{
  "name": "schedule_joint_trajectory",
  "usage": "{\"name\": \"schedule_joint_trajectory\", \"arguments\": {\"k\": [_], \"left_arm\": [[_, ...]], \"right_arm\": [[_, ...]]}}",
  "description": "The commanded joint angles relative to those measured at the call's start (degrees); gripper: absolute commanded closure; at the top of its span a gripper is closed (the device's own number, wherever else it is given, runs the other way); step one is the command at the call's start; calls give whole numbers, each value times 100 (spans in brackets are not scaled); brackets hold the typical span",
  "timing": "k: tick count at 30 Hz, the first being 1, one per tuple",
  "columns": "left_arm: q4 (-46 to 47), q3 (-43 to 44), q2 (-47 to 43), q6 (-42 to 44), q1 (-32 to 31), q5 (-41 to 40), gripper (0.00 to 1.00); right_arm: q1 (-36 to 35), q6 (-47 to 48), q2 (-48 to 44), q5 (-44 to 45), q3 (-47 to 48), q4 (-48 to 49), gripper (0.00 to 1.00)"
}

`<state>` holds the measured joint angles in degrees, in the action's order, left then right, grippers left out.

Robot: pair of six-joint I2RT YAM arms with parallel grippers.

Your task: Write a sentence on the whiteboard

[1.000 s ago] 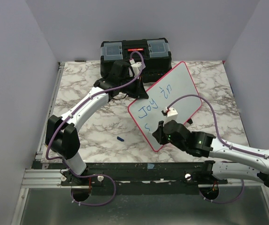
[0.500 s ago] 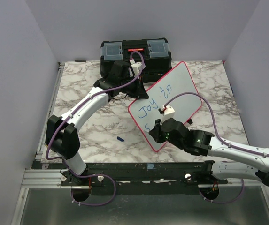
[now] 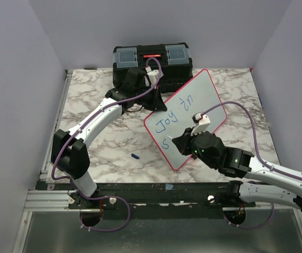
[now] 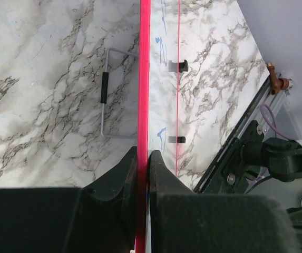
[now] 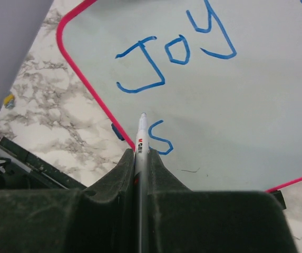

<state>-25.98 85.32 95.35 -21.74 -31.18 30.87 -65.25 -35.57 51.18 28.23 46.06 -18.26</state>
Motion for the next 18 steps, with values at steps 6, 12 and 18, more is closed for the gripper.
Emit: {"name": "schedule_joint_trajectory", "arguments": {"k": [6, 12, 18], "left_arm": [[-463, -176, 89, 504, -167, -204, 100], [-477, -175, 93, 513, -162, -195, 100], [-477, -169, 93, 513, -165, -177, 100]], "right_arm": [[-9, -314, 455, 743, 2, -384, 99], [-10, -323, 580, 620, -88, -274, 99], [-8, -336, 669, 614, -124, -257, 99]]}}
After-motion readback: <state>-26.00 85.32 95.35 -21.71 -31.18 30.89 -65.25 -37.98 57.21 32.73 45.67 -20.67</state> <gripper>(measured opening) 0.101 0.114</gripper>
